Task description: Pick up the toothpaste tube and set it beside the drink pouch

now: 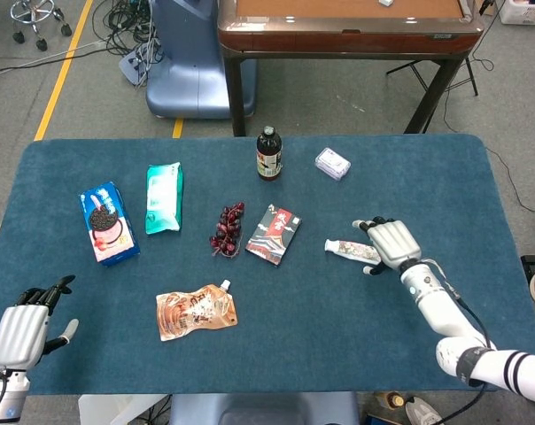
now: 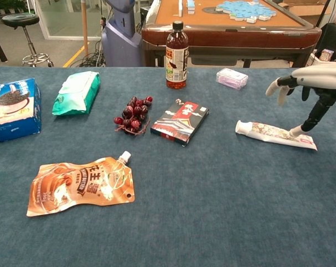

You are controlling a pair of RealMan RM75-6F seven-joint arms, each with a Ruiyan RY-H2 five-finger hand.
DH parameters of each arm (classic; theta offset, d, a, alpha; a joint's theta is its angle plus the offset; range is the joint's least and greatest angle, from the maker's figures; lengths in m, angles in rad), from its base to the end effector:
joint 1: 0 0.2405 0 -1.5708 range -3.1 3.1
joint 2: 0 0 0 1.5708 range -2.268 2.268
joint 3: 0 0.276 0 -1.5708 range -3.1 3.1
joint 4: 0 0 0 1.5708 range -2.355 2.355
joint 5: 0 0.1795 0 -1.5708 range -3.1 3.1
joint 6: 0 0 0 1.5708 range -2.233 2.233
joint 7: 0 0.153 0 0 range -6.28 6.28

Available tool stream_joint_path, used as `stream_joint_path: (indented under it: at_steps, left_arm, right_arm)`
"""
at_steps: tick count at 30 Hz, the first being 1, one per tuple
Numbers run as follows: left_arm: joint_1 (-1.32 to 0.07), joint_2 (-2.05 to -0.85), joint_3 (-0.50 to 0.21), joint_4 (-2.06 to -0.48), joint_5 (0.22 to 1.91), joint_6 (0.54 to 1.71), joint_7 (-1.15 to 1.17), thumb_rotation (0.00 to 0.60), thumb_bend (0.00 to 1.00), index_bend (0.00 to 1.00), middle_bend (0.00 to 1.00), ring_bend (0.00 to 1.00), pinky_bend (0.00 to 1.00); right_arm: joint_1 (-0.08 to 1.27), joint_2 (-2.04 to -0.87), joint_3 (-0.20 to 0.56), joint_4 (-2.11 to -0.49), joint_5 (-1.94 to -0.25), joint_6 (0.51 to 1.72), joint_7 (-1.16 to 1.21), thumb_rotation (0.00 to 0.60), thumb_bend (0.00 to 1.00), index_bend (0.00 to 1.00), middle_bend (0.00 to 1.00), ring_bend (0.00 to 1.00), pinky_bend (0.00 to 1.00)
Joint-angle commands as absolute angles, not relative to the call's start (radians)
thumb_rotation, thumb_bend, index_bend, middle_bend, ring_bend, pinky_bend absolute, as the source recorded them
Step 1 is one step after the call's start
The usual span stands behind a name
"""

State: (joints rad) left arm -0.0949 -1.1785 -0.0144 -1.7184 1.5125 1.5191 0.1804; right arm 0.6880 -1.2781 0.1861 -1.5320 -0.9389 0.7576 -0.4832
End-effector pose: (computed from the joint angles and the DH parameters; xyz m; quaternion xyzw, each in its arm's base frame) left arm -0.2921 0.1837 0.1684 -0.6067 -0.3785 -0.3884 0.5812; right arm -0.2312 -0.3669 0.0853 0.7582 -0.3841 0.2254 0.4762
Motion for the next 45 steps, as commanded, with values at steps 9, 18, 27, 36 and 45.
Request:
stream_joint_path:
  at_steps: [9,18,27,36,45]
  left_arm:
    - [-0.095,-1.184,-0.011,-1.709,1.521,1.507,0.165,0.600,0.26,0.15,0.33,0.36,0.23]
    - [-0.094,-1.188,-0.010,-1.703,1.526,1.501,0.156,0.600,0.26,0.15,0.33,0.36,0.23]
    - [-0.102,-1.197,-0.015,-1.705,1.528,1.489,0.163,0.600,0.26,0.15,0.33,0.36,0.23]
    - [-0.094,-1.192,-0.012,-1.718,1.523,1.492,0.166,0.600,0.26,0.15,0.33,0.36,0.23]
    - [-0.085,-1.180,-0.011,-1.726,1.516,1.497,0.163,0.600,0.26,0.15,0.33,0.36,0.22]
  right_arm:
    - [0.779,-1.393,0.137,-1.369,-0.863,0.691,-0.507,0.600,0.07,0.17,0.29,0.19,0.28]
    - [0.786,-1.423,0.101,-1.339,-0.936,0.672,-0.438,0.600,0.07,0.17,0.33,0.19,0.28]
    - [0.734,-1.365,0.059,-1.421,-1.044,0.755,-0.391,0.600,0.08,0.22,0.38,0.20,0.28]
    - [0.731,-1.403,0.053,-1.344,-1.096,0.782,-0.370,0.600,0.20,0.30,0.35,0.20,0.28]
    - [0.719,-1.449,0.032,-1.292,-1.173,0.823,-0.374,0.600,0.21,0.32,0.35,0.20,0.28]
